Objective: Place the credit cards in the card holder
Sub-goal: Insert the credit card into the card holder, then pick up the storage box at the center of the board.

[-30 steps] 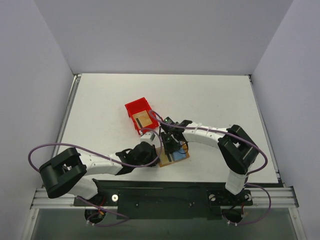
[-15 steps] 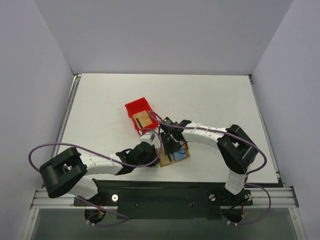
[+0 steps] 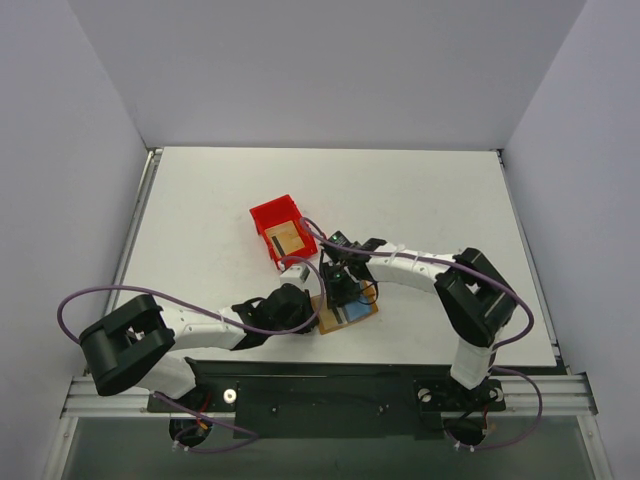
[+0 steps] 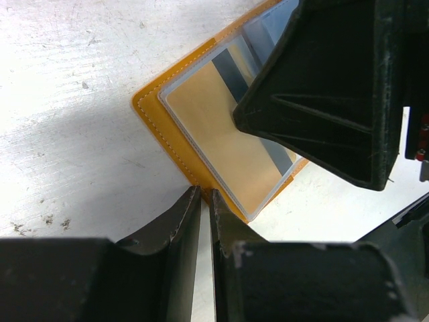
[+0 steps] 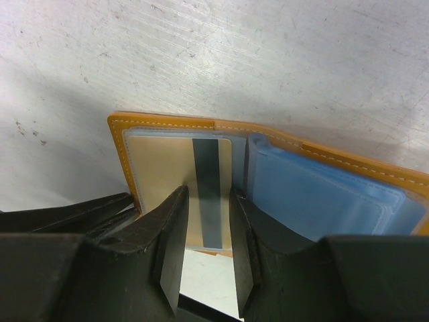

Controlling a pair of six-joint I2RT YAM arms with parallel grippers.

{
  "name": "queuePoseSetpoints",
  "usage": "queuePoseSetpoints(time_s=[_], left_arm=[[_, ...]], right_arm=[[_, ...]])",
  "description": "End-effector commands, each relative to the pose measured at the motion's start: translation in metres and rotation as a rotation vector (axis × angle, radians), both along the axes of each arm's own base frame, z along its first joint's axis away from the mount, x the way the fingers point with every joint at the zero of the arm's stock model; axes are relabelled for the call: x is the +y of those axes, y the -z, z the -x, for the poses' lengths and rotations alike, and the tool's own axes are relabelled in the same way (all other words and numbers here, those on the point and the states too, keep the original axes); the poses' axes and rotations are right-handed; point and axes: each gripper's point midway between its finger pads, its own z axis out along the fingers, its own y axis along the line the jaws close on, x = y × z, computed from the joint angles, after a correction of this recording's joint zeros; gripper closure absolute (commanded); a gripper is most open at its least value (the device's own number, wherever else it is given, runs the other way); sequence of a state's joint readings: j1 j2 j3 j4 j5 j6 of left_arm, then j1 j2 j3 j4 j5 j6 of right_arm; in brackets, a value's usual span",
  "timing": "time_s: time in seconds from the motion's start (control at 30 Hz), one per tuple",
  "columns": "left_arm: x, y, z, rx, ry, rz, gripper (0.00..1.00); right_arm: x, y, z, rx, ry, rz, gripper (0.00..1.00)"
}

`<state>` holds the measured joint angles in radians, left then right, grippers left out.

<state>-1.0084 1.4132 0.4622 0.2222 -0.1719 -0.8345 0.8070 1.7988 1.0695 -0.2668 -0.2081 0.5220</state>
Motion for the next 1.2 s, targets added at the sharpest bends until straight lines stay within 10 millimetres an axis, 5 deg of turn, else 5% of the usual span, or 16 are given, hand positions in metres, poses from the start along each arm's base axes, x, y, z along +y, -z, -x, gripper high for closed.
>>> queuePoseSetpoints(time_s=[0.0, 0.3, 0.4, 0.57, 0.77, 0.9, 1.17], left_arm=[[0.0, 0.003, 0.0, -0.002, -0.008, 0.001, 0.79], [0.001, 0.005, 0.001, 0.007, -0.011, -0.001, 0.79], [0.004, 0.002, 0.0, 0.006, -0.033, 0.003, 0.79], [0.003, -0.028, -0.009, -0.048, -0.068, 0.062, 0.78], [0.012, -0.074, -0.024, -0.111, -0.085, 0.101, 0.71], [0.032, -0.115, -0.043, -0.178, -0.131, 0.161, 0.67], [0.104, -0.127, -0.089, -0.196, -0.326, 0.072, 0.57]], right_arm=[[0.011, 0.0, 0.014, 0.037, -0.02, -0.062, 0.74], [-0.009, -0.041, -0.01, -0.128, -0.034, 0.039, 0.73], [-0.01, -0.058, -0.02, -0.186, -0.019, 0.034, 0.64], [-0.011, -0.076, -0.032, -0.235, -0.005, 0.011, 0.5], [-0.013, -0.096, -0.044, -0.241, 0.024, -0.063, 0.48], [-0.01, -0.11, -0.053, -0.235, 0.033, -0.162, 0.48], [0.008, -0.116, -0.085, -0.261, -0.074, -0.184, 0.5]])
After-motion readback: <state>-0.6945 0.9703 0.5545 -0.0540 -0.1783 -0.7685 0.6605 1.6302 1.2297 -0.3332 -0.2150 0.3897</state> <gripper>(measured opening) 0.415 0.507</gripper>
